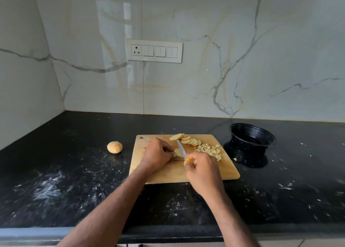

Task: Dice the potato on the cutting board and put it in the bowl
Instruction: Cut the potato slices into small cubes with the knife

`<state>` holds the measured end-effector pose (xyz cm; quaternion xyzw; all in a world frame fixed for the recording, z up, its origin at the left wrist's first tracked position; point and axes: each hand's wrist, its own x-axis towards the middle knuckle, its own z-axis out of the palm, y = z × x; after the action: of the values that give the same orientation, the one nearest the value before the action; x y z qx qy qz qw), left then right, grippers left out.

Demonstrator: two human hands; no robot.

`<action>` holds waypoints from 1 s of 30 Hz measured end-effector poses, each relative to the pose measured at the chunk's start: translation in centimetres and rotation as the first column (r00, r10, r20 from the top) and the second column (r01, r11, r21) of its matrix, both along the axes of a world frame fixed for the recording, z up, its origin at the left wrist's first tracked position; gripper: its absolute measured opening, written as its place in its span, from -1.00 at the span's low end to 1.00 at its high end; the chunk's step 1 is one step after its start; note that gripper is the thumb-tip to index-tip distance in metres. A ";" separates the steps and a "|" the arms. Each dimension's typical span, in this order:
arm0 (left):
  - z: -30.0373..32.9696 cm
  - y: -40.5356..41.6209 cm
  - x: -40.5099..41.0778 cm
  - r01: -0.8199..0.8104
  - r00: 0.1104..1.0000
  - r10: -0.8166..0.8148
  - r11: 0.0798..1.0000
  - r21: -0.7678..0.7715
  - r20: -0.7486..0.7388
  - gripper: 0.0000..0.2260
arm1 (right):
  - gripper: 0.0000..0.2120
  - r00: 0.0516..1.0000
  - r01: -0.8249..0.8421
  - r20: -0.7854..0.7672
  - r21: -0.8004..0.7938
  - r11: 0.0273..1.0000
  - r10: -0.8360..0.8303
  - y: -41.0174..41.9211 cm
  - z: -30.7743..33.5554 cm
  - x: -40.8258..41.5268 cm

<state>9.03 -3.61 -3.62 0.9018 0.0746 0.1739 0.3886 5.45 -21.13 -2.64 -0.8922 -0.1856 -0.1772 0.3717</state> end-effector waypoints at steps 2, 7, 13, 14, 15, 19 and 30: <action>0.1 0.1 0.0 0.017 1.000 -0.017 1.000 0.002 -0.001 -0.91 | -0.91 1.000 0.000 -0.003 -0.010 1.000 0.000 0.8 -0.7 0.3; -0.1 0.2 0.2 0.007 1.000 -0.006 1.000 -0.004 0.006 -0.90 | -0.92 0.999 0.029 0.042 -0.089 0.996 -0.025 1.3 -1.6 0.7; -0.1 -0.1 0.4 -0.004 1.000 0.004 1.000 -0.016 -0.031 -0.90 | -0.91 0.999 0.011 0.041 -0.172 0.985 -0.004 1.5 -1.1 0.8; -0.1 -0.1 0.4 -0.004 0.999 0.004 1.000 -0.011 -0.037 -0.89 | -0.91 0.999 0.011 0.035 -0.176 0.984 -0.005 1.6 -1.0 0.9; 0.0 -0.1 0.4 -0.003 0.999 0.003 1.000 -0.006 -0.043 -0.88 | -0.92 0.999 0.010 0.032 -0.180 0.984 -0.005 1.7 -0.9 1.0; 0.3 0.0 0.5 -0.004 0.997 0.004 1.000 -0.007 -0.072 -0.88 | -0.94 1.000 0.022 -0.009 -0.179 0.984 -0.024 2.3 -0.5 1.7; 0.0 -0.2 0.3 -0.020 0.998 0.019 1.000 -0.011 -0.059 -0.91 | -0.82 0.999 -0.036 -0.006 -0.209 0.977 0.036 1.6 -1.3 0.1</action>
<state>9.29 -3.78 -3.58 0.9035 0.0958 0.1505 0.3897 5.50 -19.52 -3.96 -0.9230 -0.2188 -0.1490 0.2792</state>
